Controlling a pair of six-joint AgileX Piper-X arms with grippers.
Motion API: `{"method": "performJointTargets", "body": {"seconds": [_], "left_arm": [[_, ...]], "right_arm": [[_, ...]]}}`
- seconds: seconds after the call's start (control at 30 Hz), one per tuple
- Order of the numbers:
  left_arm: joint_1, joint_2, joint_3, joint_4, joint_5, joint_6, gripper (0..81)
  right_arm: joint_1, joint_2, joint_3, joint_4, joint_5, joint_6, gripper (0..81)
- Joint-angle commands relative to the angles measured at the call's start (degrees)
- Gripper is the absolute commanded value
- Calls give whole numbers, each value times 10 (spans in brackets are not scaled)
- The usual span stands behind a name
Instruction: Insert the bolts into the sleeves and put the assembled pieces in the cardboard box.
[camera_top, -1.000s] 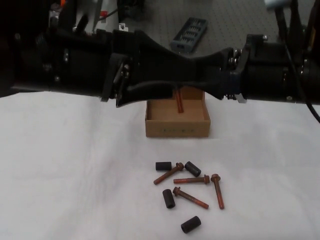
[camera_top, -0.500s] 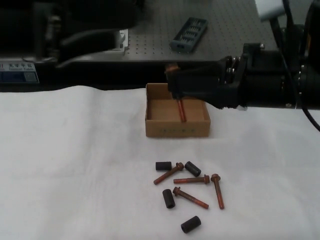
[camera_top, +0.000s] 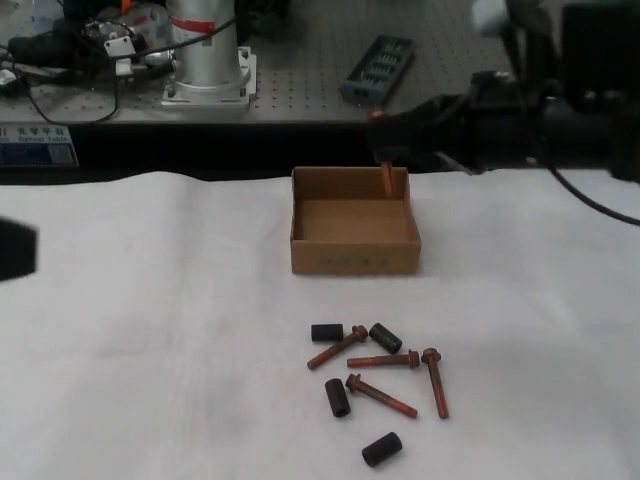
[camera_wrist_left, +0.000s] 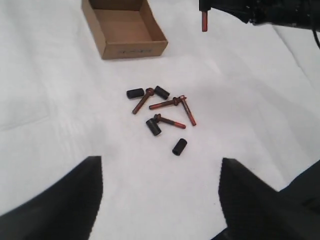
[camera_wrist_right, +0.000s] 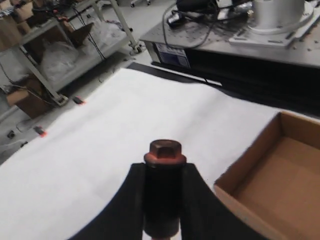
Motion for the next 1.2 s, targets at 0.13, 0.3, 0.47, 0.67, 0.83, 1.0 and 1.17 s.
{"method": "performJointTargets", "body": {"seconds": [0.13,0.3,0.47,0.67,0.83,1.0,1.17], "left_arm": [[1,-82,-5,60,-74,-47,434],[1,-100,-5,59,-75,-47,429],[1,-100,-5,59,-75,-33,429],[1,-100,-5,59,-75,-21,429],[1,-100,-5,59,-75,-17,429],[1,-100,-5,59,-68,-12,429],[1,-100,-5,59,-66,-12,429]], "right_arm": [[-6,159,-183,85,20,-36,18],[-7,263,-303,148,64,-42,18],[-7,321,-366,212,111,-42,18],[-6,347,-377,230,162,-42,18],[-6,349,-377,244,165,-64,84],[-4,349,-383,276,168,-66,391],[0,342,-385,304,167,-68,412]]}}
